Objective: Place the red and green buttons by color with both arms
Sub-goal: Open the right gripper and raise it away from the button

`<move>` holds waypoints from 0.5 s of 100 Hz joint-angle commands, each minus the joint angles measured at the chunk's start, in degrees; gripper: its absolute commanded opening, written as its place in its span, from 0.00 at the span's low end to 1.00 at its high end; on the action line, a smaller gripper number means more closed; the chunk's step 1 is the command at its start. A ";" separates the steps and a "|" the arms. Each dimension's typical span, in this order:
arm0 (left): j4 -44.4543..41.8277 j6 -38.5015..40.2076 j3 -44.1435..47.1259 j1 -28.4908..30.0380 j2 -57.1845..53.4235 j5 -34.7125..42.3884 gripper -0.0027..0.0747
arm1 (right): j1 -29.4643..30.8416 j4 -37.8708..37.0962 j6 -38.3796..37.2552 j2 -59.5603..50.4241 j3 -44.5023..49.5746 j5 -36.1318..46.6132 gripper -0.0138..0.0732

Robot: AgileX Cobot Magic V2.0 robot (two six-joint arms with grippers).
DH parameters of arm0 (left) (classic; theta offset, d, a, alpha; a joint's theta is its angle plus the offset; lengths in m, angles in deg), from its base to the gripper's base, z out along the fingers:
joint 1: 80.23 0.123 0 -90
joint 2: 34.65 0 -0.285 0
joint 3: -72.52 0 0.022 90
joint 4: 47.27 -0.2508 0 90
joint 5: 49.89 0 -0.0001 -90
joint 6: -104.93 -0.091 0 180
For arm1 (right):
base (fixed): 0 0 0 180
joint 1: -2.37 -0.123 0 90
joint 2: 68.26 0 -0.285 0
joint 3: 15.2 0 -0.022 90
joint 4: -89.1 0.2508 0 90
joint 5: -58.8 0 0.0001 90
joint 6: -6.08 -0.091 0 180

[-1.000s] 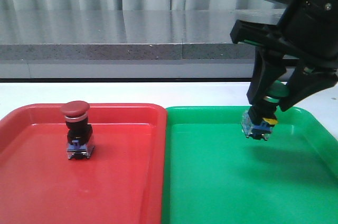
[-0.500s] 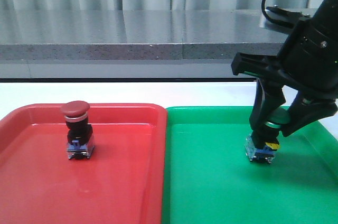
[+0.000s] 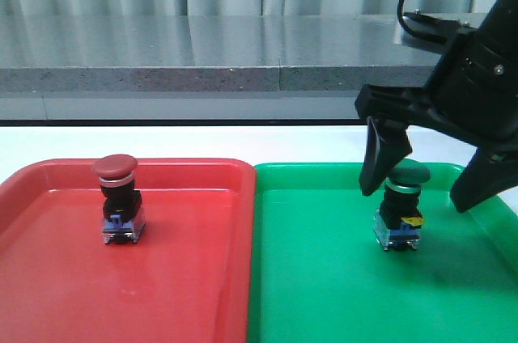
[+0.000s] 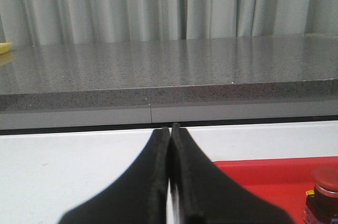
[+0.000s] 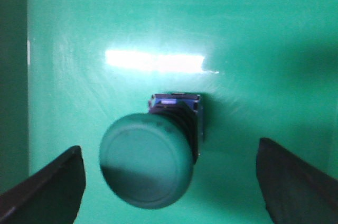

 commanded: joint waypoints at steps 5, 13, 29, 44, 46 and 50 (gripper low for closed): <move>0.63 0.40 0.63 -0.01 -1.90 4.94 0.01 | 0.00 0.55 0.79 -6.29 -0.98 2.52 0.91; 0.63 0.40 0.63 -0.01 -1.90 4.94 0.01 | 0.05 0.55 0.91 -9.75 -0.98 3.21 0.91; 0.63 0.40 0.63 -0.01 -1.90 4.94 0.01 | 1.87 0.43 5.97 -16.14 -0.91 6.77 0.78; 0.63 0.40 0.63 -0.01 -1.90 4.94 0.01 | 6.76 -0.32 6.69 -19.75 -0.54 7.15 0.48; 0.63 0.40 0.63 -0.01 -1.90 4.94 0.01 | 7.49 -0.68 6.69 -20.21 -0.43 7.10 0.43; 0.63 0.40 0.63 -0.01 -1.90 4.94 0.01 | 9.01 -1.82 6.69 -21.16 0.01 7.10 0.33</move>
